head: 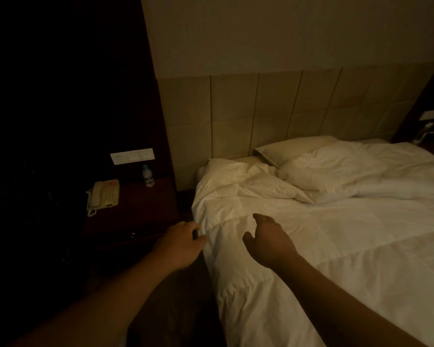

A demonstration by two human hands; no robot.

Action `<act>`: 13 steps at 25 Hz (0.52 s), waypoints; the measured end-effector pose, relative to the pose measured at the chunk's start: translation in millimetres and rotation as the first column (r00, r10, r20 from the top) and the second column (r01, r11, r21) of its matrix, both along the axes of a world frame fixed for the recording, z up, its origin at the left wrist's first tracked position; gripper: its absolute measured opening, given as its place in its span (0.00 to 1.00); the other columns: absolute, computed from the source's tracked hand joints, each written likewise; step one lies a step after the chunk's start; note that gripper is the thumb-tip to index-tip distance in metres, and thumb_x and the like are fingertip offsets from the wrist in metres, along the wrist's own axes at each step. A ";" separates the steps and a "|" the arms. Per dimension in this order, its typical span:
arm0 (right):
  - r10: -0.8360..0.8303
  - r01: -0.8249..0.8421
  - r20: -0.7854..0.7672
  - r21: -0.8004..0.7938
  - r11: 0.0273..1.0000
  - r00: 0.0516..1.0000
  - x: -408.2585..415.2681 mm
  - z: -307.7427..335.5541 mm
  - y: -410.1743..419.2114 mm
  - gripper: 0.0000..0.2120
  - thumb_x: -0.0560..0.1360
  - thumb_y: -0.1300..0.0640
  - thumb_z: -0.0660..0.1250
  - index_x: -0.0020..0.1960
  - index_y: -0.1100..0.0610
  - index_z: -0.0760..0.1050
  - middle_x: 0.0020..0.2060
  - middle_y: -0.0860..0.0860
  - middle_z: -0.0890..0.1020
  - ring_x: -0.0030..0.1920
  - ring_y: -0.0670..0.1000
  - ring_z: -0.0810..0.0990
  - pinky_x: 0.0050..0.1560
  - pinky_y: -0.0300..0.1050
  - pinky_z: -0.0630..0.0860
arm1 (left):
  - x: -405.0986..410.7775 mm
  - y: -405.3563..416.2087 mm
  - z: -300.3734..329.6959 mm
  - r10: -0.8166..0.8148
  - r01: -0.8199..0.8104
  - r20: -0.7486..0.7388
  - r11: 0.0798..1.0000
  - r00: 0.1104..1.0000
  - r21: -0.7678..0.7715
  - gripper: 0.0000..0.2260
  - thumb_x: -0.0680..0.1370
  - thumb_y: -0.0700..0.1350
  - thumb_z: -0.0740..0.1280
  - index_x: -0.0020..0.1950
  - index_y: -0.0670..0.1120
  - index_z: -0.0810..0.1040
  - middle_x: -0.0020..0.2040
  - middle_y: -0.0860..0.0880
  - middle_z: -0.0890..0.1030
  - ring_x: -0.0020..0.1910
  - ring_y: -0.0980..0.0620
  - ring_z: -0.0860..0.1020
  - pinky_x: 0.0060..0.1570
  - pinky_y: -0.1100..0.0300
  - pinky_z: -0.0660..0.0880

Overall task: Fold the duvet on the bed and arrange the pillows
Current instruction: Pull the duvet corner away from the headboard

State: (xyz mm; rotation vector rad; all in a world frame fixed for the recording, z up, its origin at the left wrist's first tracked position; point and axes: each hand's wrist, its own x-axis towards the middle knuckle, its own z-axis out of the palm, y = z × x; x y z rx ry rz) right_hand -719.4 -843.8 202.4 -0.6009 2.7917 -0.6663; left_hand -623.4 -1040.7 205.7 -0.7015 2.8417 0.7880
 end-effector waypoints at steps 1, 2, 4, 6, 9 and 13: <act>0.000 0.000 -0.009 0.008 1.000 1.000 -9.2 -0.8 -11.2 0.32 0.77 0.44 0.61 0.77 0.56 0.59 0.72 0.55 0.68 0.69 0.56 0.70 0.68 0.49 0.69 | -10.9 -11.5 -3.3 -0.005 0.005 -0.007 1.000 1.000 0.012 0.21 0.78 0.60 0.59 0.69 0.53 0.71 0.67 0.49 0.72 0.63 0.49 0.72 0.62 0.52 0.72; -0.002 0.002 -0.021 0.013 1.000 1.000 -18.2 -1.3 -22.6 0.32 0.77 0.44 0.61 0.77 0.56 0.59 0.72 0.55 0.68 0.69 0.56 0.70 0.68 0.49 0.69 | -21.3 -23.8 -6.8 -0.012 0.012 -0.014 1.000 1.000 0.026 0.22 0.78 0.60 0.60 0.70 0.53 0.71 0.68 0.49 0.72 0.64 0.49 0.72 0.63 0.52 0.71; -0.019 0.020 -0.037 0.025 0.999 0.999 -38.2 -1.9 -48.7 0.32 0.78 0.44 0.61 0.77 0.56 0.59 0.72 0.55 0.68 0.69 0.55 0.70 0.67 0.49 0.69 | -45.3 -52.6 -14.8 -0.035 0.035 -0.020 0.998 0.999 0.048 0.22 0.78 0.60 0.60 0.70 0.53 0.71 0.69 0.48 0.71 0.65 0.48 0.72 0.64 0.52 0.71; -0.043 0.044 -0.040 0.044 0.998 0.998 -57.0 0.5 -74.8 0.31 0.78 0.44 0.60 0.77 0.56 0.59 0.72 0.55 0.68 0.69 0.55 0.69 0.68 0.49 0.69 | -70.6 -82.0 -18.2 -0.053 0.053 -0.013 0.996 0.999 0.069 0.22 0.78 0.59 0.60 0.71 0.53 0.70 0.69 0.48 0.71 0.65 0.47 0.72 0.64 0.53 0.70; -0.077 0.081 -0.046 0.075 0.994 0.996 -86.7 5.5 -117.4 0.31 0.78 0.44 0.60 0.77 0.55 0.59 0.72 0.54 0.68 0.69 0.56 0.70 0.67 0.50 0.70 | -110.8 -130.9 -19.2 -0.072 0.074 -0.028 0.993 0.997 0.090 0.23 0.79 0.59 0.60 0.71 0.51 0.70 0.69 0.46 0.71 0.66 0.47 0.72 0.64 0.54 0.70; -0.092 0.098 -0.060 0.099 0.990 0.994 -122.5 7.0 -165.5 0.32 0.78 0.44 0.61 0.77 0.54 0.58 0.71 0.54 0.68 0.67 0.56 0.71 0.66 0.51 0.71 | -151.7 -178.6 -26.0 -0.112 0.116 -0.042 0.988 0.993 0.098 0.23 0.79 0.57 0.61 0.71 0.49 0.70 0.69 0.45 0.72 0.66 0.45 0.72 0.64 0.55 0.69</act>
